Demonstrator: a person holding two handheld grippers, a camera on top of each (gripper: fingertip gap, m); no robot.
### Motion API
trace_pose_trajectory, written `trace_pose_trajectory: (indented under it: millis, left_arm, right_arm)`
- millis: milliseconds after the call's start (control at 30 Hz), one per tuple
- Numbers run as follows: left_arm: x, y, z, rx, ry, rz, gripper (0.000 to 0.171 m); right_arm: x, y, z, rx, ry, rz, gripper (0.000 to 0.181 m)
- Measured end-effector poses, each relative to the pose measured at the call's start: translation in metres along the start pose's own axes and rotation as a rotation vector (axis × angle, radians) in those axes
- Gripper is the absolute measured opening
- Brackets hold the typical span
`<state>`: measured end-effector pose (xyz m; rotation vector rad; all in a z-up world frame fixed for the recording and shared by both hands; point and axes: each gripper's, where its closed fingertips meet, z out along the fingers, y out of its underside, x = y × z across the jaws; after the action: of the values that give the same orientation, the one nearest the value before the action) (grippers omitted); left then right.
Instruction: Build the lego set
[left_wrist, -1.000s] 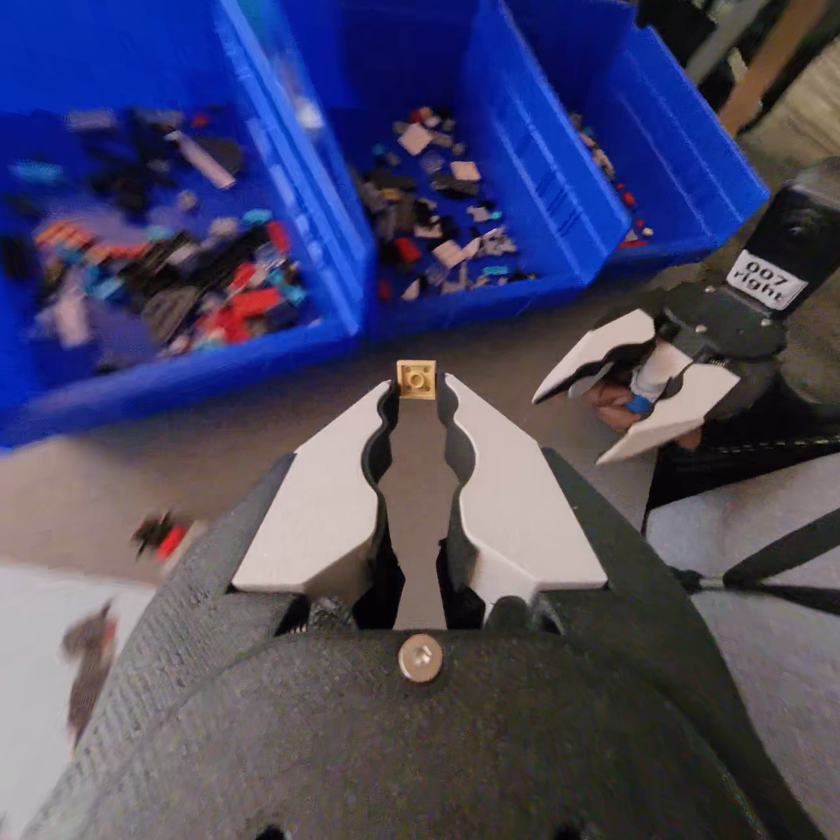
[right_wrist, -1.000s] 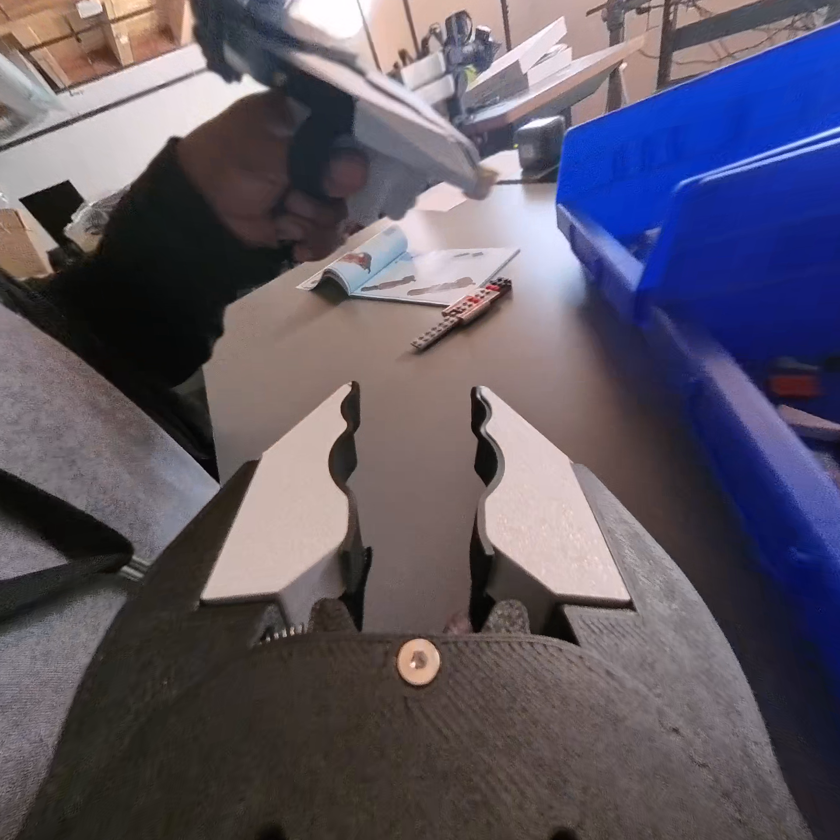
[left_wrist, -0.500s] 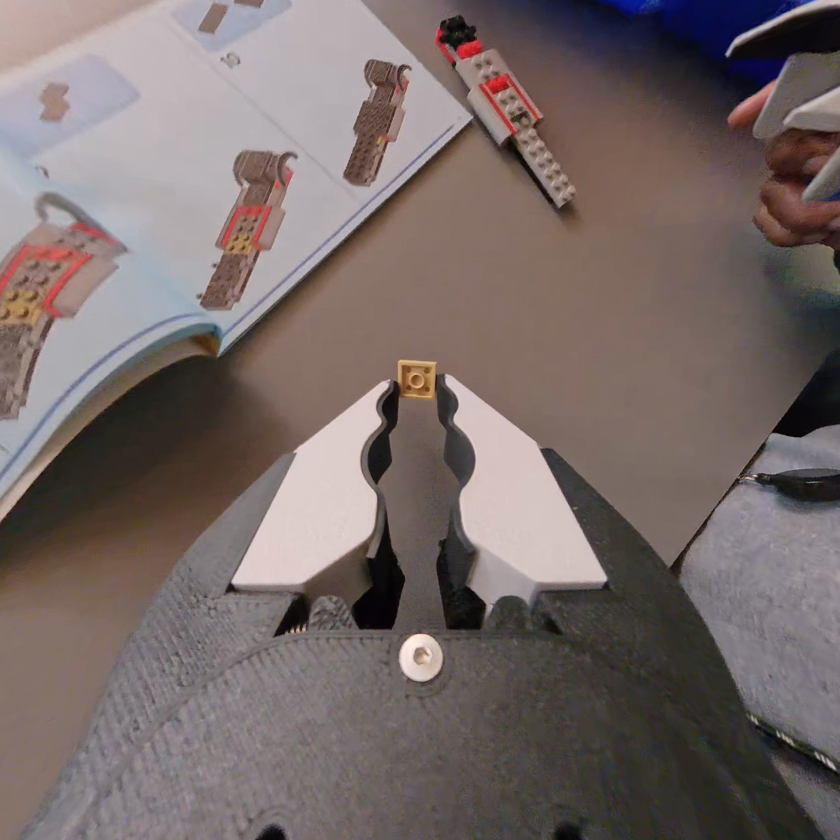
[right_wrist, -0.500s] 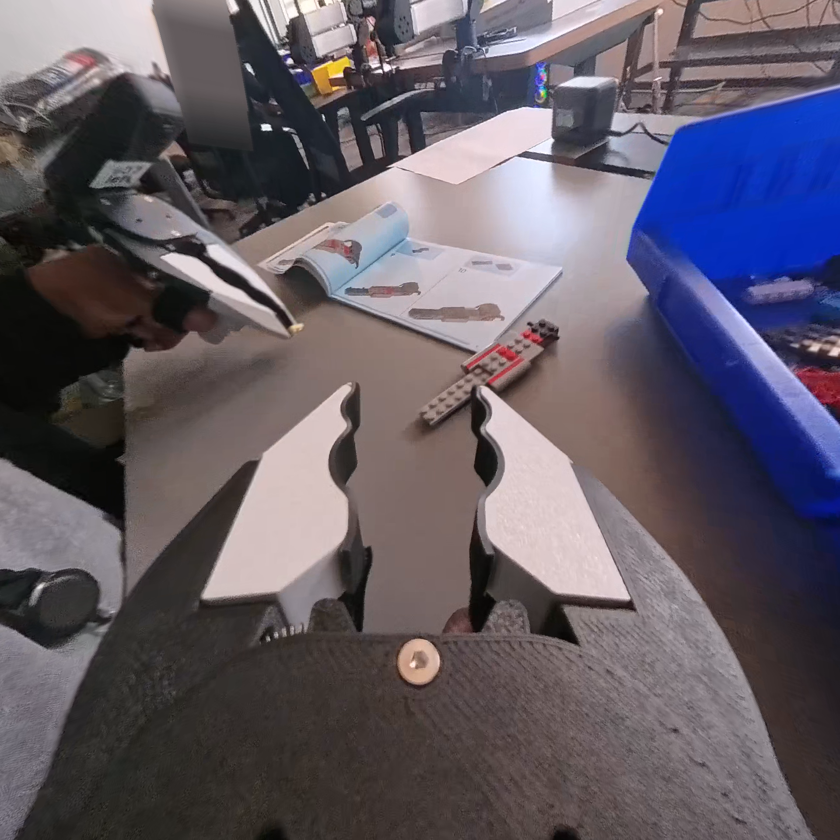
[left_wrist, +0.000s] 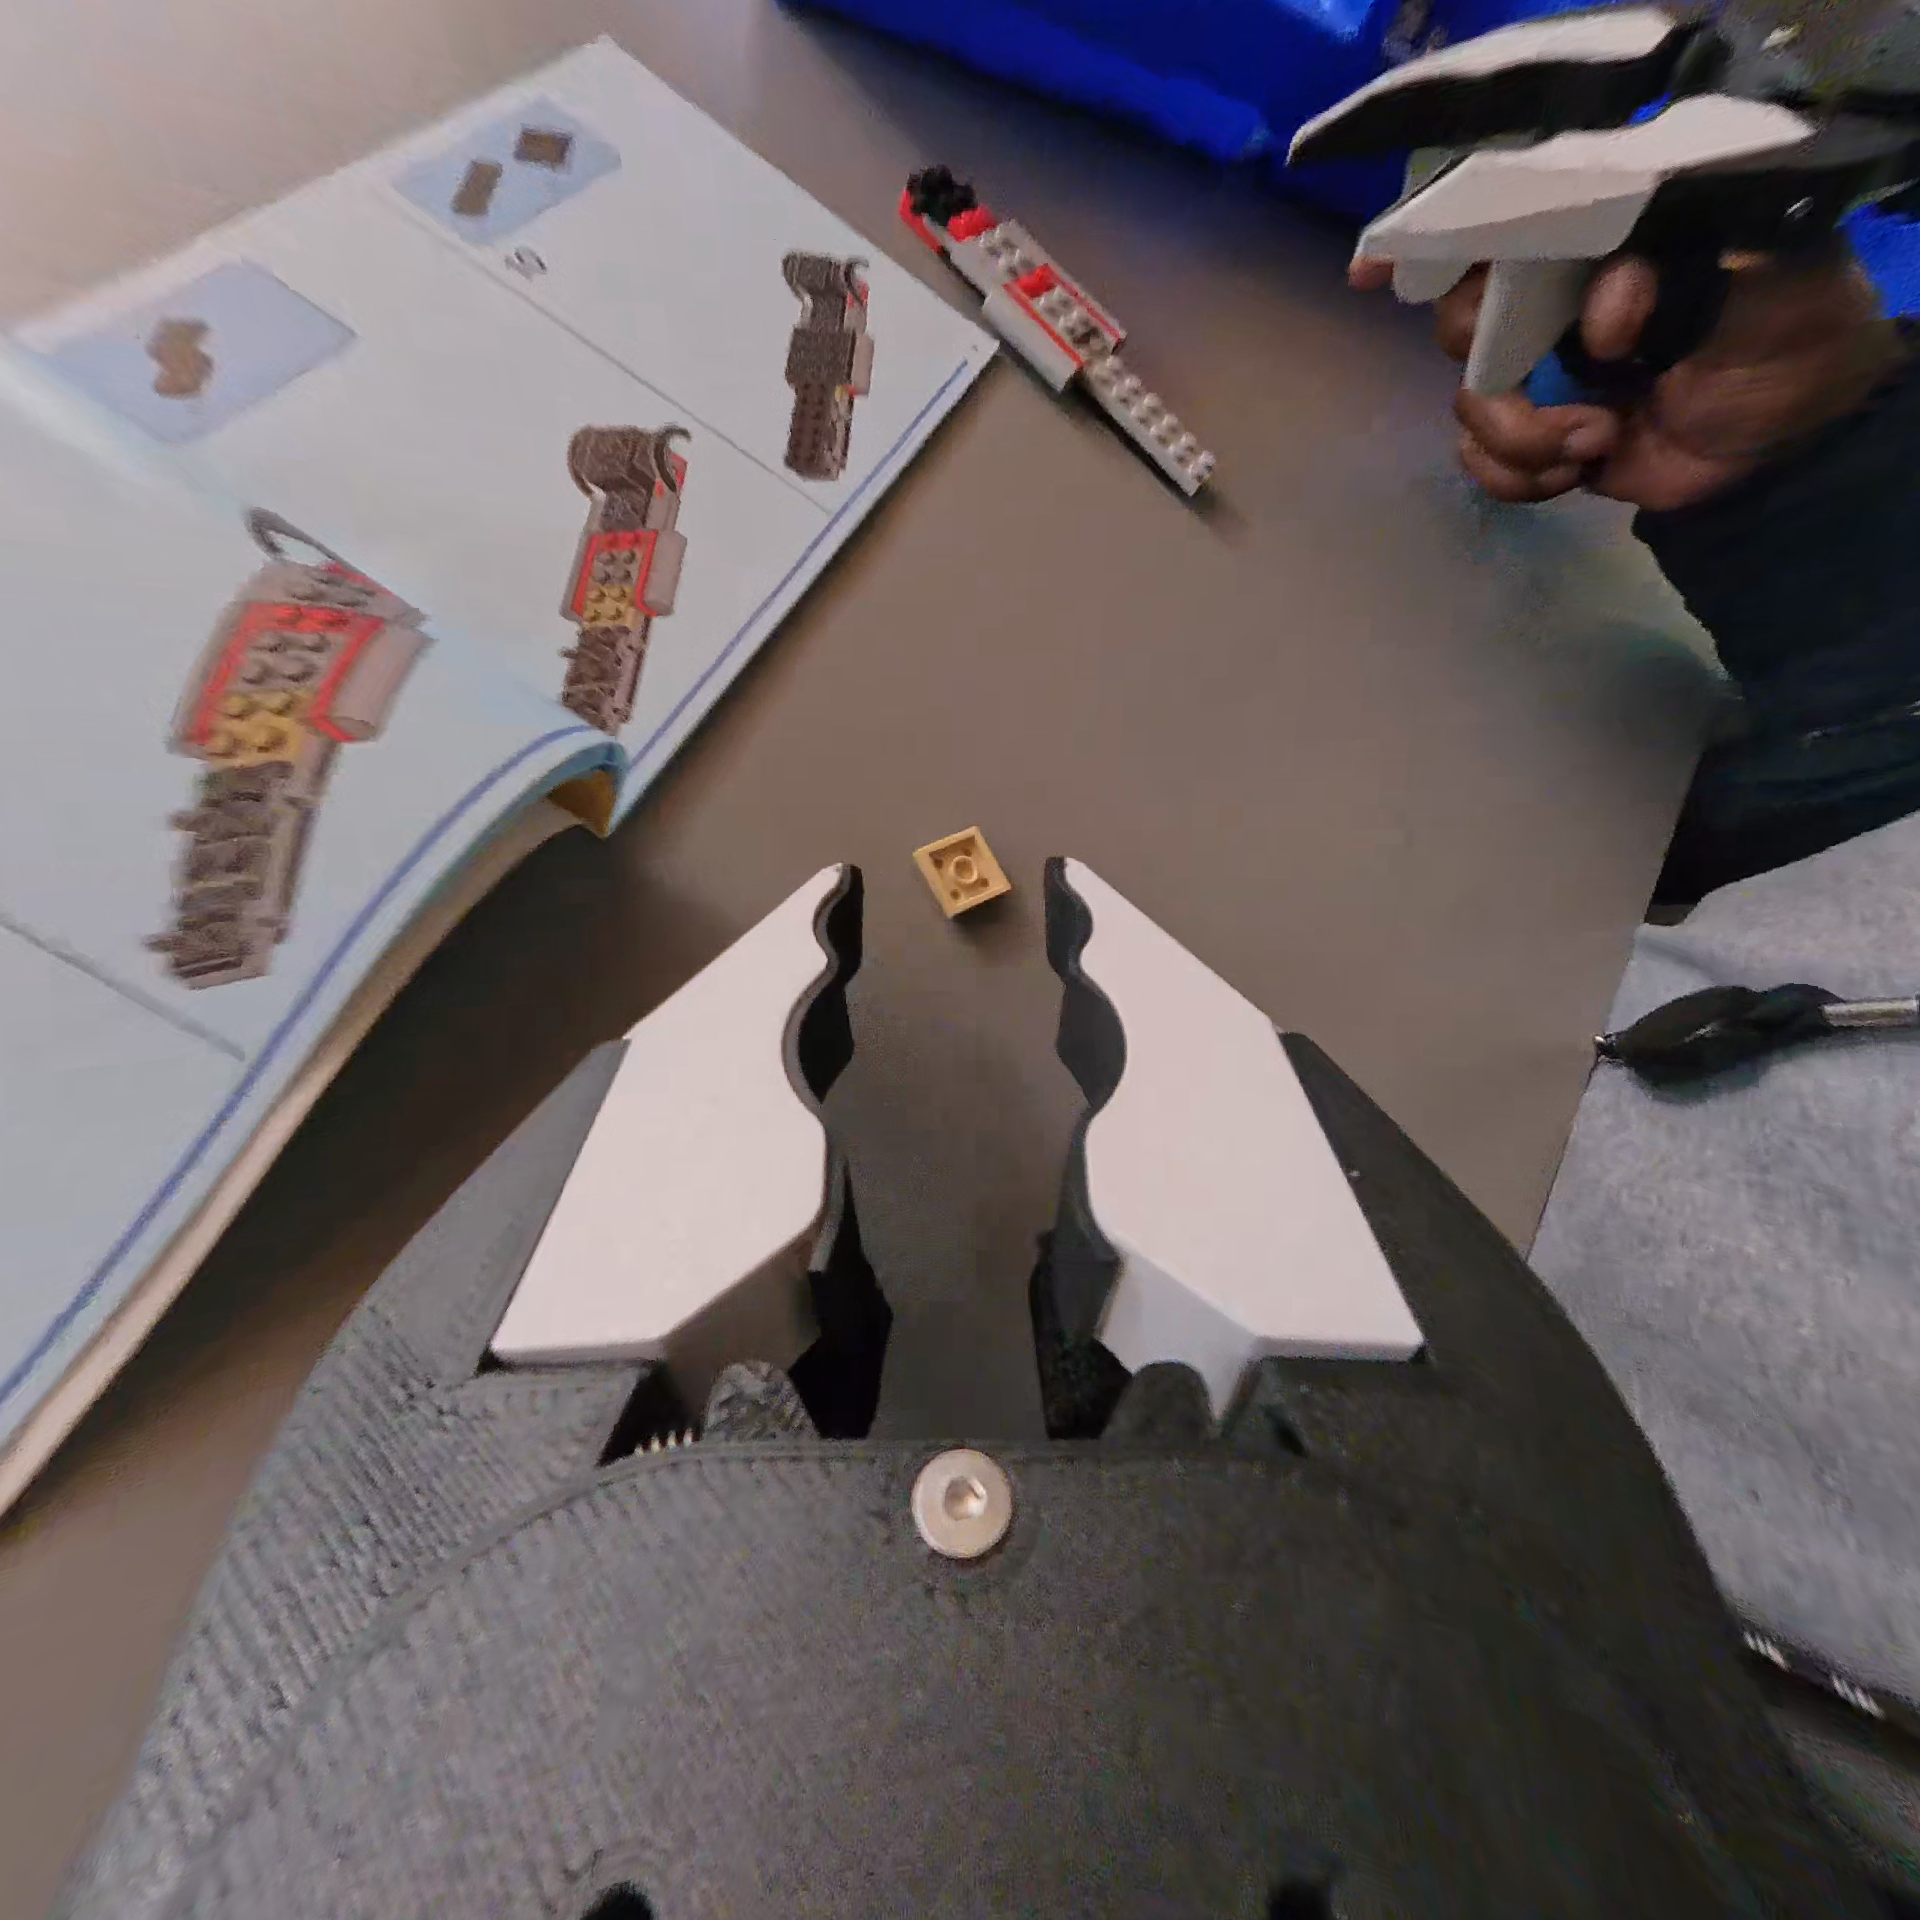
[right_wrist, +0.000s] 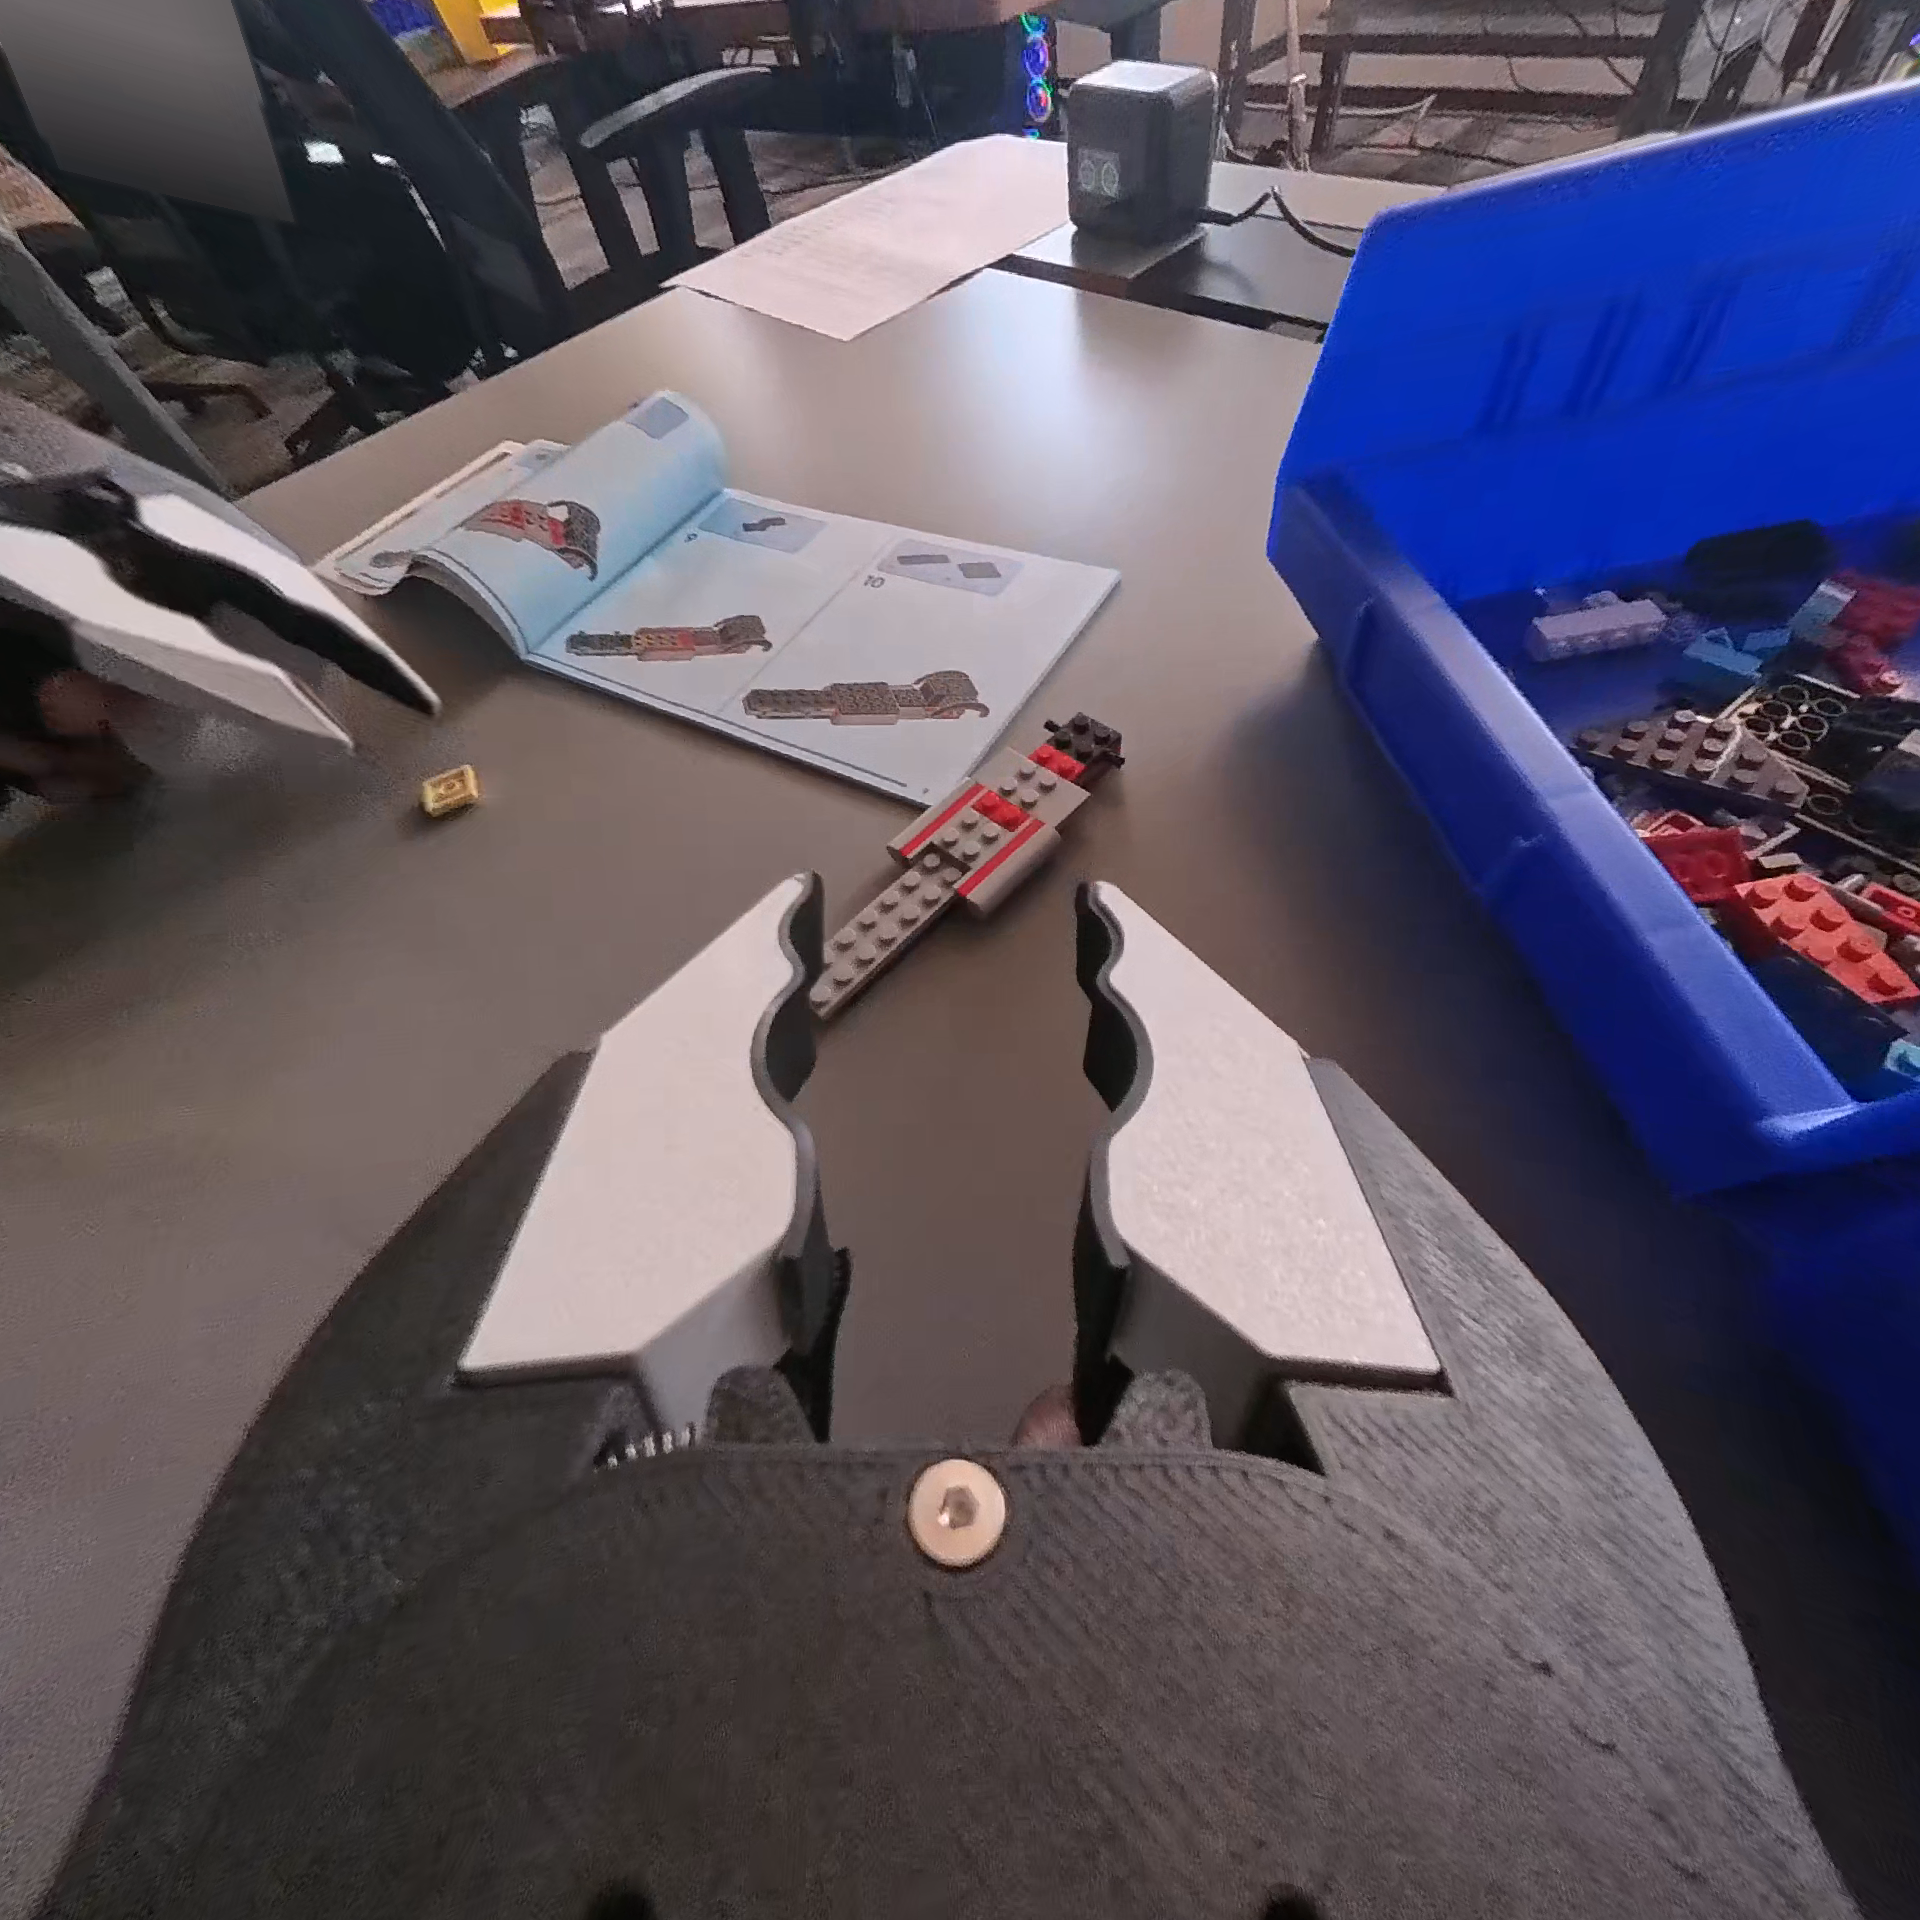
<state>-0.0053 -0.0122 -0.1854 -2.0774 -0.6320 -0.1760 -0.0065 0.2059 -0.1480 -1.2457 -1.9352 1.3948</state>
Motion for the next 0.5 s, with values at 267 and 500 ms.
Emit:
trace_pose_trajectory:
  millis: [267,500]
  left_arm:
    - [-0.047,-0.003,-0.054,0.106,-0.129,0.007,0.038]
    - [-0.076,0.002,-0.087,0.217,-0.245,-0.052,0.046]
  right_arm:
    - [0.005,0.006,0.005,-0.024,0.004,-0.02,0.051]
    - [0.007,0.005,0.006,-0.021,0.028,-0.054,0.05]
